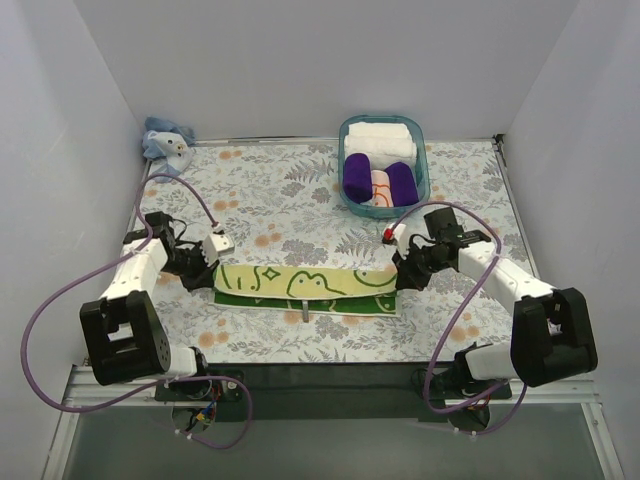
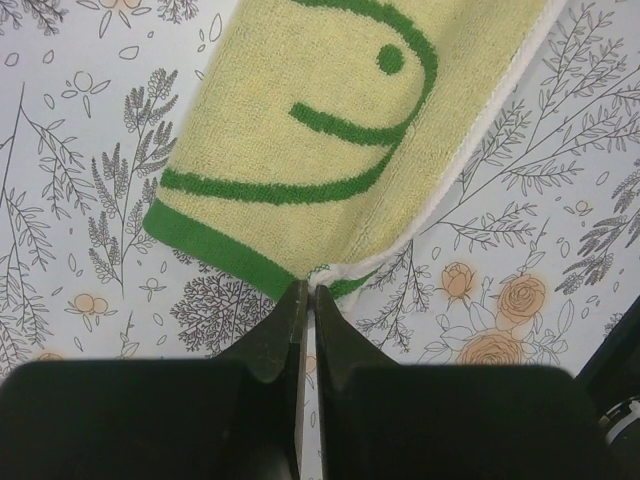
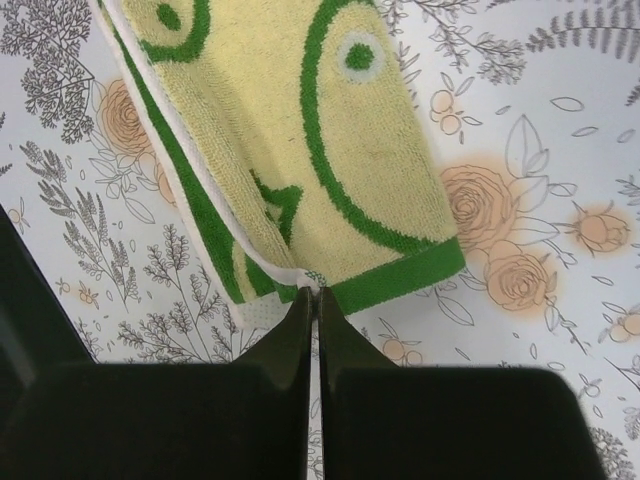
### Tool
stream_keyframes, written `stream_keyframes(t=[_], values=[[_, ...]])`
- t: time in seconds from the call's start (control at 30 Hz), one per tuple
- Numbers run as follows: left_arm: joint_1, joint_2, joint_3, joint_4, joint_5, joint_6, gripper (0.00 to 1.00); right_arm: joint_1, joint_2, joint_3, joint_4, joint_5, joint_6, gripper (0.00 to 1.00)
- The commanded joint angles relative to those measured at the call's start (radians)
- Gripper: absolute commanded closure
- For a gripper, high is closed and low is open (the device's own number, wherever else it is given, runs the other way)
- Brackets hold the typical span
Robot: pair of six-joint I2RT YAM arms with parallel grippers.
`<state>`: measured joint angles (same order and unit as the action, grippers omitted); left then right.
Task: Roll the towels
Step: Fold the towel
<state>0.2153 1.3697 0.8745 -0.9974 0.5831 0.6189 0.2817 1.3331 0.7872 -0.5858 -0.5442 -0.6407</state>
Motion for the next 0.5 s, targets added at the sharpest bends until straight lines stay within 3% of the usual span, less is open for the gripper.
stream_keyframes(t=[0.0, 0.47], values=[[0.009, 0.008, -0.02, 0.048, -0.035, 0.021, 1.0, 0.036, 0.053, -0.003, -0.035, -0.03, -0.042, 0.99], [0.007, 0.077, -0.092, 0.129, -0.068, -0.025, 1.0, 0.109, 0.244, 0.013, 0.049, 0.18, -0.014, 0.99]])
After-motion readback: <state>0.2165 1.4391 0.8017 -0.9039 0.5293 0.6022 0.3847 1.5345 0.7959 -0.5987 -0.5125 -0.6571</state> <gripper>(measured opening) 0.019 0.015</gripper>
